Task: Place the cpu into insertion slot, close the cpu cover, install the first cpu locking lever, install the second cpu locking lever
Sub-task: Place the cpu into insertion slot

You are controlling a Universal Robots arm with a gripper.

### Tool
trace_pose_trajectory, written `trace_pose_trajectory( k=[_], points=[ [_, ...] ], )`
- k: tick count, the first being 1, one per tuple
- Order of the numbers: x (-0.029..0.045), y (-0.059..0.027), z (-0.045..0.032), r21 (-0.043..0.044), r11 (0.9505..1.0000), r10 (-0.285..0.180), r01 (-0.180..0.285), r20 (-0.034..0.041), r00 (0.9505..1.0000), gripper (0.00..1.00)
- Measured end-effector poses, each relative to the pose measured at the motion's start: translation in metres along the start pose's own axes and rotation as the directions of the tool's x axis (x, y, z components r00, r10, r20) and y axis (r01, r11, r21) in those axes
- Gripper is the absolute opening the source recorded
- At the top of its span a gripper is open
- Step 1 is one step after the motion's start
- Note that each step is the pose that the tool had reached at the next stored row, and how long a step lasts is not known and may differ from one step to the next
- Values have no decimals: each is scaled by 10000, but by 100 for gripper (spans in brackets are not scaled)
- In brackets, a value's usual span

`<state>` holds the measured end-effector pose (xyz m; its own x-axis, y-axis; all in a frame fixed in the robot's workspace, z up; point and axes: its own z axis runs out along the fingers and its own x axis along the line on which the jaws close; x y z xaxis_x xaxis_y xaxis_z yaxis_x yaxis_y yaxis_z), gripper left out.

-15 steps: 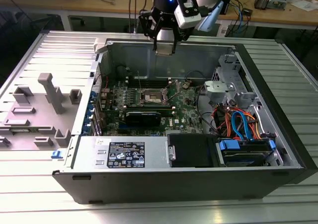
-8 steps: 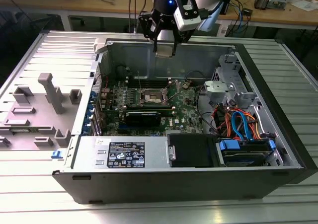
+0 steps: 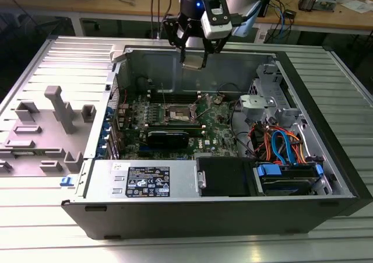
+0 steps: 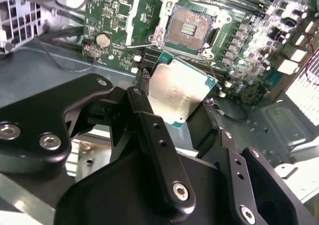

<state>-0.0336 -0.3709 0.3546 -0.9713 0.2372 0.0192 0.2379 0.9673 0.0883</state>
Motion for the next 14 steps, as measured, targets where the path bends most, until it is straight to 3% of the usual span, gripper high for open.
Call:
trace_pose_trajectory(
  k=[5, 14],
  points=[
    [0, -1, 8, -10, 9987, 510, -510, 43, 9987, 55],
    [0, -1, 8, -13, 9985, 547, -547, 47, 9985, 55]
  ],
)
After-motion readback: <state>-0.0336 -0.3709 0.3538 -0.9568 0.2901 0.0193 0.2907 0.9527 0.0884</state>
